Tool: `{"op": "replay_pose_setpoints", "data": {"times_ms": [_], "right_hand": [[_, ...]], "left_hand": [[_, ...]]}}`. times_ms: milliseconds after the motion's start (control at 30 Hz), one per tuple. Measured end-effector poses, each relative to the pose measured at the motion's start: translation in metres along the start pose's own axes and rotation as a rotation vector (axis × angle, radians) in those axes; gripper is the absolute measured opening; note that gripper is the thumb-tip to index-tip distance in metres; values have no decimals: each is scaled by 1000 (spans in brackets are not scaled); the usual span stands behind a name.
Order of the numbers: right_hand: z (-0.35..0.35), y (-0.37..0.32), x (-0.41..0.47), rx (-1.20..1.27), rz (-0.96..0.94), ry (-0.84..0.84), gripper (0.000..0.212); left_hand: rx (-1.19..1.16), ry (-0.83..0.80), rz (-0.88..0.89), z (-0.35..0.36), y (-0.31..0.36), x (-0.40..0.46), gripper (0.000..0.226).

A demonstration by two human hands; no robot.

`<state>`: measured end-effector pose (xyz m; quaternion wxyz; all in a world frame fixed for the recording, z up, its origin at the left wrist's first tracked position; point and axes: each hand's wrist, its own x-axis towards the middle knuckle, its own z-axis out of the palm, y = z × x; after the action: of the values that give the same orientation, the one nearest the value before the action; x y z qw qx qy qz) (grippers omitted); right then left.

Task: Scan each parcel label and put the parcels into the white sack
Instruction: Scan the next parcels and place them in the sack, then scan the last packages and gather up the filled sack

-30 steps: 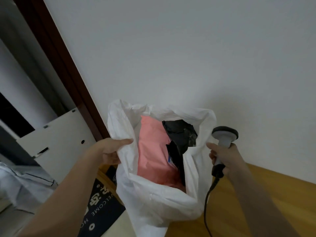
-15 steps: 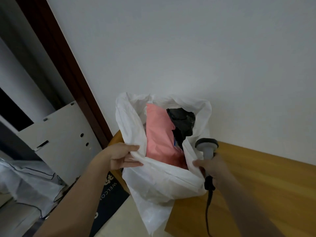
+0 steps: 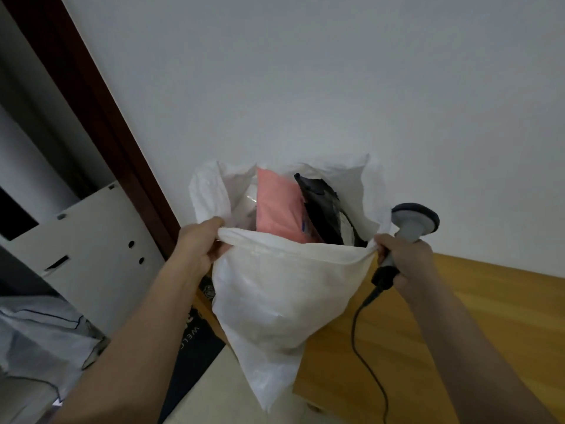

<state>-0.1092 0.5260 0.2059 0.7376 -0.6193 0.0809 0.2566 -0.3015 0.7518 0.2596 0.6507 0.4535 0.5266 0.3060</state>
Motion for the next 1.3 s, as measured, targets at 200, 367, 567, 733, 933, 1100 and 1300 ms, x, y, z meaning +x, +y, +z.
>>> {"op": "replay_pose_setpoints", "data": {"times_ms": [200,367,567,733,933,1100,1300], "right_hand": [[-22,5,3,20,23,-37,20],[-44,0,-4,23,5,-76,16],[-110,-17,-4,31,-25,-94,22],[-207,-38,5,37,-33,-40,40],[-338,-55,15,57,-38,96,46],[-423,-66,20,96,-38,208,45],[-484,-73,35,149,-60,333,38]], "left_hand": [[189,137,103,16,-10,-17,65],[610,464,653,39,-25,-42,76],[793,278,1067,106,-54,-94,52],[872,119,1127,188,-97,-147,41],[995,-162,1081,283,-170,-209,41],[1083,-376,1068,349,-222,-244,41],[1211,-622,1065,422,-263,-262,44]]}}
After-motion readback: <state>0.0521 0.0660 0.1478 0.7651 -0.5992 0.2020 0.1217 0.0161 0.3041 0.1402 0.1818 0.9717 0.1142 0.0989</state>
